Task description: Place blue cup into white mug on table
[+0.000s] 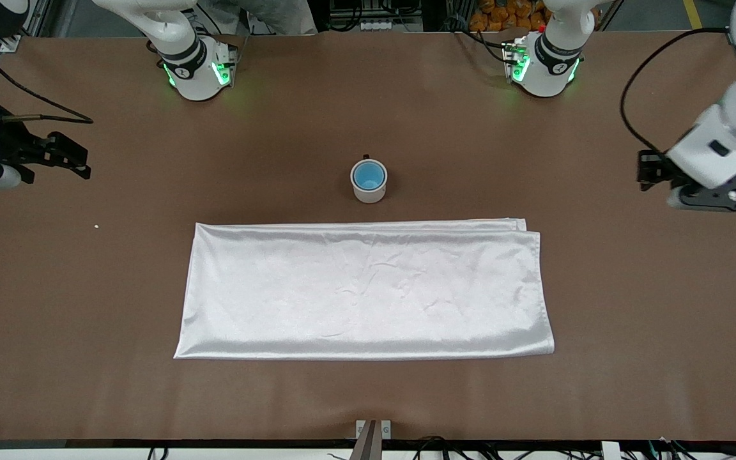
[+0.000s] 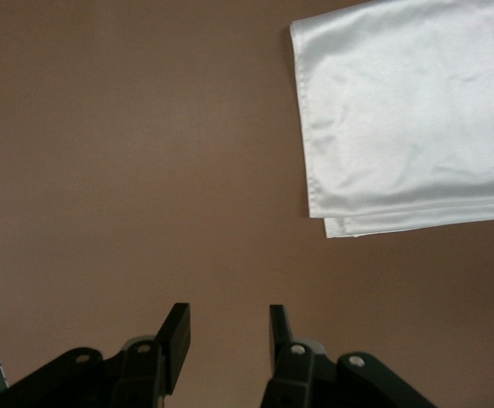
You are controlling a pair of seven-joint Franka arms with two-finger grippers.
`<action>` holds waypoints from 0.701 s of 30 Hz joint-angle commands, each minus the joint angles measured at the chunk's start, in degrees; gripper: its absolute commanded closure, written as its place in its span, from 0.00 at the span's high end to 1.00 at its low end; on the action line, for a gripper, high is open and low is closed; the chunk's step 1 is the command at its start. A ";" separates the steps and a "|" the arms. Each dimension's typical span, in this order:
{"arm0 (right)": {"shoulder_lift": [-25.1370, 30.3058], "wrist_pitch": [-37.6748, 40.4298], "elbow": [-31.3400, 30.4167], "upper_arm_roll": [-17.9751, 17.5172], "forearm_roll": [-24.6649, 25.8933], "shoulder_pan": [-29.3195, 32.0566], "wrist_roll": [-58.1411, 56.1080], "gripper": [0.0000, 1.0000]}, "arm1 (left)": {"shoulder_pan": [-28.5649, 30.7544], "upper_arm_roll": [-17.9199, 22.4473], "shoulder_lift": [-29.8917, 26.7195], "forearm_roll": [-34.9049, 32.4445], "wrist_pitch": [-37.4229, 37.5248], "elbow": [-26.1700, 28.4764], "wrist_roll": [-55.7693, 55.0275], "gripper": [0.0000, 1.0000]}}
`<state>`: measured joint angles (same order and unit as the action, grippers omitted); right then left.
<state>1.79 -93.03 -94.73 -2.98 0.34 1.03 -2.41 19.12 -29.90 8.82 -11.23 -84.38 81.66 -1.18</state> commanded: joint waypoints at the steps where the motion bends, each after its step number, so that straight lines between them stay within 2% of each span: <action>1: 0.32 0.48 0.16 0.00 0.81 0.03 -0.49 1.00 | 3.81 -0.60 -1.18 1.56 0.01 -0.71 4.96 0.47; 7: 0.32 0.48 0.24 0.00 0.81 0.03 -0.49 1.00 | 4.78 -0.60 -1.09 1.30 0.01 -2.91 5.49 0.47; 15: 0.32 0.57 0.24 0.00 0.81 0.03 -0.49 1.00 | 4.17 -0.95 -1.18 1.30 0.01 -3.17 4.70 0.47; 21: 0.32 0.57 0.24 0.08 0.81 0.02 -0.49 1.00 | 3.20 -3.84 -2.23 1.12 0.01 -3.17 0.58 0.48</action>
<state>1.79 -93.00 -94.73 -2.98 0.35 1.03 -2.42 22.85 -31.54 8.33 -11.08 -84.51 78.38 2.54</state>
